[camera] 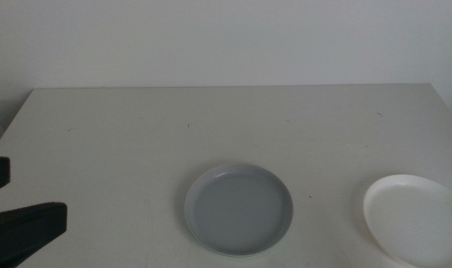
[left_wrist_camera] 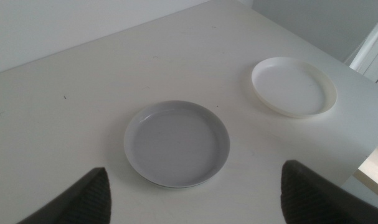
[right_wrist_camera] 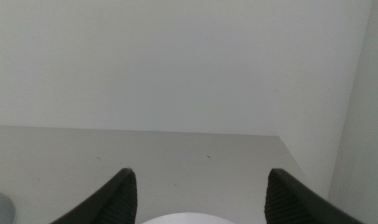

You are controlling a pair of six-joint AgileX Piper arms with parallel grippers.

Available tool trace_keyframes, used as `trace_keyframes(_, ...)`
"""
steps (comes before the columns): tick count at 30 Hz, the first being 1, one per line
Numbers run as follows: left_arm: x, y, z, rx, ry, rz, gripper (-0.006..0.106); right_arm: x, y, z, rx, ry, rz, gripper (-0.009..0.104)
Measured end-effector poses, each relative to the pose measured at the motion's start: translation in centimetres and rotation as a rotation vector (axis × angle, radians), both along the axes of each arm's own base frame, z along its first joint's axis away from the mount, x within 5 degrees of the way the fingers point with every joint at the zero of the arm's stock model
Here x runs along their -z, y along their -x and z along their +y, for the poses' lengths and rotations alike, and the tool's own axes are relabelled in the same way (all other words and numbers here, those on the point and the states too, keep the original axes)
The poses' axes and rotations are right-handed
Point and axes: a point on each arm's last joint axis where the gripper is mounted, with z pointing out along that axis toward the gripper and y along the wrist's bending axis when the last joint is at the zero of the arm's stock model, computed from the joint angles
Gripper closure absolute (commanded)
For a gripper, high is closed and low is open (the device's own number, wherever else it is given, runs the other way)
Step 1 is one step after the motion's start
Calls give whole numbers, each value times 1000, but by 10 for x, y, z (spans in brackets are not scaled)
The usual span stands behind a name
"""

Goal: Stack the three bowls on top of each other.

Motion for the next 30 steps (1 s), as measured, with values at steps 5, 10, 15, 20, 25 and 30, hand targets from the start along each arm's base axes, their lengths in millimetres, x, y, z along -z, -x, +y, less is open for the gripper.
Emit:
trace_keyframes(5,0,0,0,0,0,0,2,-22,4,0,-2,-33,-37,43)
trace_keyframes(10,0,0,0,0,0,0,2,-68,10,0,-2,-38,-70,43)
trace_keyframes(15,0,0,0,0,0,0,2,-94,4,0,-1,-49,79,43)
trace_keyframes(20,0,0,0,0,0,0,2,-120,-7,2,-12,-96,201,43)
trace_keyframes(25,0,0,0,0,0,0,2,-137,-12,4,-24,-136,314,43)
trace_keyframes(30,0,0,0,0,0,0,2,-150,-20,6,-28,-142,484,43)
